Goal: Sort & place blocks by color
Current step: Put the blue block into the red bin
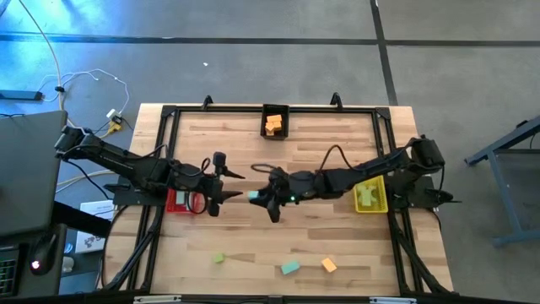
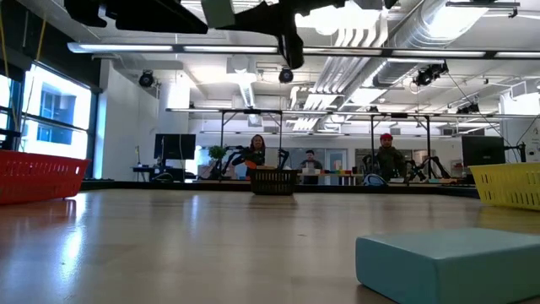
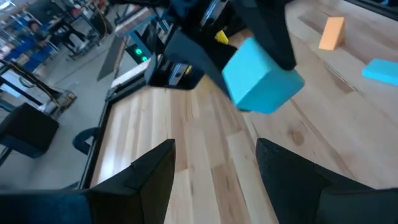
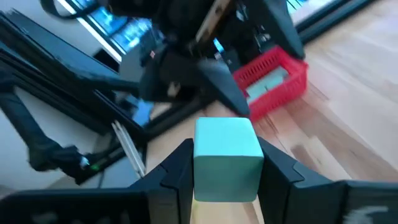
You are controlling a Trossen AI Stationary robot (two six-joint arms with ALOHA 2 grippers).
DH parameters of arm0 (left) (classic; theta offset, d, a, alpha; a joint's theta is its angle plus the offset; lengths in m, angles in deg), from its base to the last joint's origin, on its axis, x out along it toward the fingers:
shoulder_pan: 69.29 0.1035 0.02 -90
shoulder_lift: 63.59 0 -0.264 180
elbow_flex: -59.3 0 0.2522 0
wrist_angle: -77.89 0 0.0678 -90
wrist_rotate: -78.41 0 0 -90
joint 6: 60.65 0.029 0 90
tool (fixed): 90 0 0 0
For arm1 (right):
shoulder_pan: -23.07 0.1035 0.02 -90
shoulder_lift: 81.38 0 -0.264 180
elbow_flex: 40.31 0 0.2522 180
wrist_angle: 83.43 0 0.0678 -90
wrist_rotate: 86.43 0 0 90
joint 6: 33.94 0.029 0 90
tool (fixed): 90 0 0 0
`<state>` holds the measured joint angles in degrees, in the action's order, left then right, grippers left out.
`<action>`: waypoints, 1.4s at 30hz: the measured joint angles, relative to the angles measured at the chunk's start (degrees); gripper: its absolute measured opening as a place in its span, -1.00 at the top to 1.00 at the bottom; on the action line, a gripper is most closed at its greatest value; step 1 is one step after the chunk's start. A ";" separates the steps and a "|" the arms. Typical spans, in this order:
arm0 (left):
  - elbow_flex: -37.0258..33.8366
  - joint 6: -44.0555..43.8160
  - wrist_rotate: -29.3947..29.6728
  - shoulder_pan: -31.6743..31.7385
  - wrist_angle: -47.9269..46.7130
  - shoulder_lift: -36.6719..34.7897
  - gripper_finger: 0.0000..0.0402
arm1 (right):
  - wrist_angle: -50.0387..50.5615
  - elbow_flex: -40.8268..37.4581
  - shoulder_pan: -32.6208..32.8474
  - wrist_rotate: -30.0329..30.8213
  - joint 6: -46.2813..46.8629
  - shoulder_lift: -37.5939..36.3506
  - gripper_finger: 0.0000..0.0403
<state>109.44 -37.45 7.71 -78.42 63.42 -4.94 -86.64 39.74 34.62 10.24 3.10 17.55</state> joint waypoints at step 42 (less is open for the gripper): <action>0.00 6.04 2.35 -1.44 13.10 0.11 -0.02 | -11.93 0.00 -5.20 -3.94 3.22 -0.04 0.47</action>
<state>109.44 -31.42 10.06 -79.85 76.52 -4.83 -98.56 39.74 29.42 6.29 6.31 17.51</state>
